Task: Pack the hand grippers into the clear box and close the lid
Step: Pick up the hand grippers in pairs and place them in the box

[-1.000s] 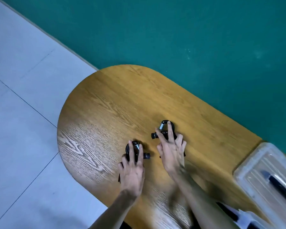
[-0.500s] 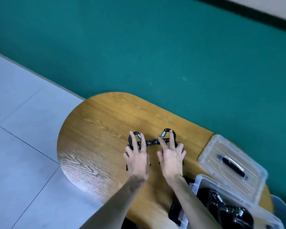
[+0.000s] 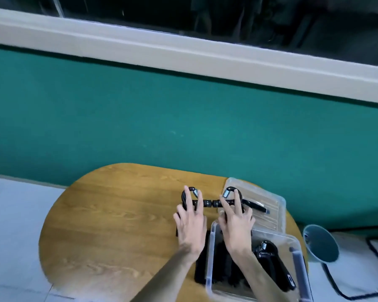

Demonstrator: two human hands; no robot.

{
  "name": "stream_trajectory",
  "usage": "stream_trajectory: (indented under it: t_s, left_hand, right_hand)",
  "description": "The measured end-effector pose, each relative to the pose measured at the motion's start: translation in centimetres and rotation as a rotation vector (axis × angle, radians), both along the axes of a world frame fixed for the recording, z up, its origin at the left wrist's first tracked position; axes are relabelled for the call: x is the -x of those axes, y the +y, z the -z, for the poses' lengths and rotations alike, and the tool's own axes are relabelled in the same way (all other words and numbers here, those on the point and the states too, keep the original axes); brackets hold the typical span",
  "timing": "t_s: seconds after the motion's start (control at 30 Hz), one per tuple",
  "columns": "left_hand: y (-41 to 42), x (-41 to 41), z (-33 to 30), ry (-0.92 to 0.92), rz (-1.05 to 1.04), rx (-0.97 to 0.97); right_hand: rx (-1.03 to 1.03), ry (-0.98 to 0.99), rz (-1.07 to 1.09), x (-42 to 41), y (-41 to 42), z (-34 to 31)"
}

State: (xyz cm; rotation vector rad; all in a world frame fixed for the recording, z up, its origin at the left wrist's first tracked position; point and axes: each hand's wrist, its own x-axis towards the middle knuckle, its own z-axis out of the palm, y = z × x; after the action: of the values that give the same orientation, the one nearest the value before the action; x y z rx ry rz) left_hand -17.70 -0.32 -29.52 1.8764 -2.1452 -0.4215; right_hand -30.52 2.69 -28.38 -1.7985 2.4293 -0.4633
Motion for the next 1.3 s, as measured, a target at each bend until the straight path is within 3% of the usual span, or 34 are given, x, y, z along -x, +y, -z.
stream_trajectory:
  t_s: [0.27, 0.53, 0.87, 1.3]
  left_hand:
    - [6.7, 8.6, 0.8, -0.007, 0.149, -0.068]
    - [11.0, 12.7, 4.5, -0.054, 0.194, -0.218]
    - [11.9, 15.4, 7.2, -0.224, 0.130, -0.292]
    - [10.0, 16.9, 10.7, -0.241, 0.067, -0.377]
  right_hand:
    - [-0.055, -0.017, 0.180, 7.7, 8.2, 0.8]
    - [-0.175, -0.039, 0.194, 12.9, 12.9, 5.0]
    - [-0.210, -0.119, 0.127, 15.4, 13.2, 9.4]
    - [-0.288, -0.129, 0.086, 16.9, 12.0, 13.1]
